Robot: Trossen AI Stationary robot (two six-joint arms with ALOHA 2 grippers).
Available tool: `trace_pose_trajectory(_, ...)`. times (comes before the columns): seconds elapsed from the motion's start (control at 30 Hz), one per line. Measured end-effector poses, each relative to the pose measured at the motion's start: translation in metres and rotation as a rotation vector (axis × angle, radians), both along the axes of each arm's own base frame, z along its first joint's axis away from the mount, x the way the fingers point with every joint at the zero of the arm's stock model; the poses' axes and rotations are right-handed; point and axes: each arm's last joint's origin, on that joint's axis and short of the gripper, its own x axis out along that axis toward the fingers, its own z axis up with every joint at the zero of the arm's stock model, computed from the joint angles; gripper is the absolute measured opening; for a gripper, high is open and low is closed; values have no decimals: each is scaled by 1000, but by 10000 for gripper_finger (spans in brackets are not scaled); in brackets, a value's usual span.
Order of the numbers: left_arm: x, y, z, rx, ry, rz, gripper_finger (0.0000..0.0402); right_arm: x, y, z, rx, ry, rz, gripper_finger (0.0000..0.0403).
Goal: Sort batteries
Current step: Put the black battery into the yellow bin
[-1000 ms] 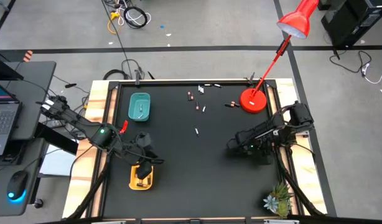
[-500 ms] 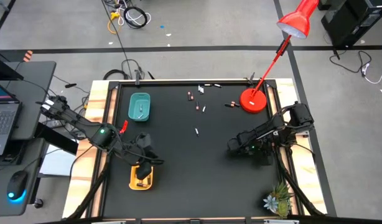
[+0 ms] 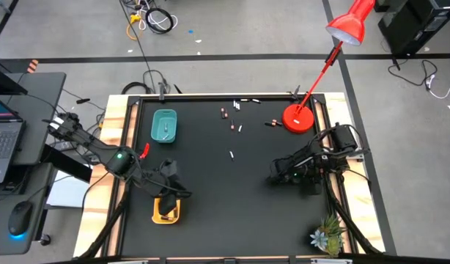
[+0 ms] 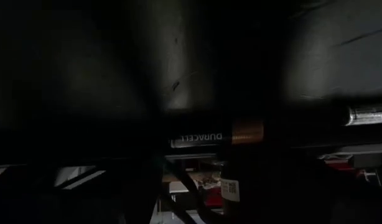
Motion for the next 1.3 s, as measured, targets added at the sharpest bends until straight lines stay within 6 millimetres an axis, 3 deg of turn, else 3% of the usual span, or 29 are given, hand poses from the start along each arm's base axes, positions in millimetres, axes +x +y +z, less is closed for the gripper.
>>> trace_pose_trajectory(0.23,0,0,0,3,0,-3,147,-2,3,0,18,-26,-3,277)
trace_pose_trajectory(0.53,0,0,0,-4,4,-6,147,16,11,8,64,-163,-49,230)
trace_pose_trajectory(0.73,-1,0,1,-17,6,-6,147,26,13,30,51,-362,-97,208)
trace_pose_trajectory(0.87,-1,1,1,-24,7,3,147,44,15,62,-10,-579,-165,201)
trace_pose_trajectory(0.97,0,2,1,-34,8,8,147,42,16,83,-27,-626,-393,201)
trace_pose_trajectory(1.03,-1,2,2,-35,8,7,147,34,18,87,-44,-596,-497,203)
trace_pose_trajectory(1.3,1,4,4,-30,-8,20,147,12,27,90,-187,-451,-521,203)
